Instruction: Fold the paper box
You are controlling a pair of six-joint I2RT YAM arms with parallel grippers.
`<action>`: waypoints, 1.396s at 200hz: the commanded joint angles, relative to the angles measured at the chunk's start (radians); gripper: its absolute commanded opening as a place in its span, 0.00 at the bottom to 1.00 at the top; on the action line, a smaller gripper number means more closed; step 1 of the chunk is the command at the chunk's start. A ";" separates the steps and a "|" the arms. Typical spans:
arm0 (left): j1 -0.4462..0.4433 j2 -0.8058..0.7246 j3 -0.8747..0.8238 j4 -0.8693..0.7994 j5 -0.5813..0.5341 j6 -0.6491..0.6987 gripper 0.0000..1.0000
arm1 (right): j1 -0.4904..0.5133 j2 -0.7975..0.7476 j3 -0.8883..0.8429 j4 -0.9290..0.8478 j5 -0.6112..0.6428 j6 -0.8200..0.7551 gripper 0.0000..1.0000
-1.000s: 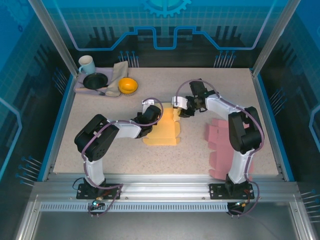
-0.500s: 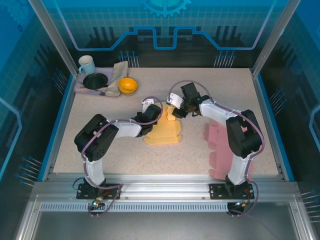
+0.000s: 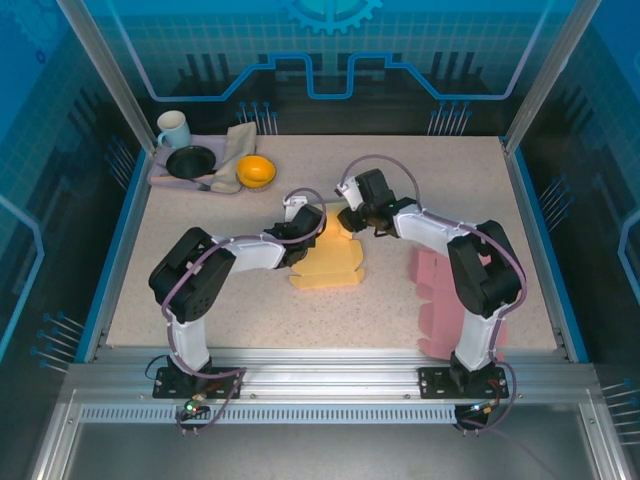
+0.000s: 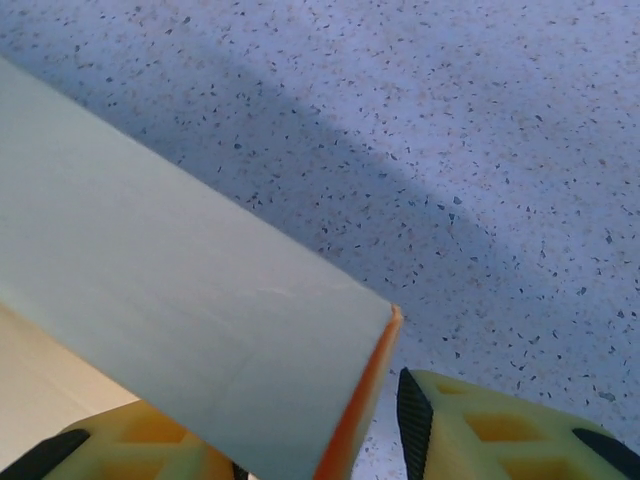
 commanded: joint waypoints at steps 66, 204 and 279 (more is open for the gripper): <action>-0.005 0.029 0.101 -0.226 0.004 -0.064 0.07 | 0.042 0.065 -0.034 0.016 0.056 0.216 0.45; 0.001 0.083 0.200 -0.358 0.026 -0.108 0.07 | 0.075 0.082 0.005 -0.131 0.414 0.441 0.43; 0.000 0.083 0.206 -0.377 0.026 -0.119 0.07 | 0.115 0.169 0.158 -0.379 0.607 0.648 0.41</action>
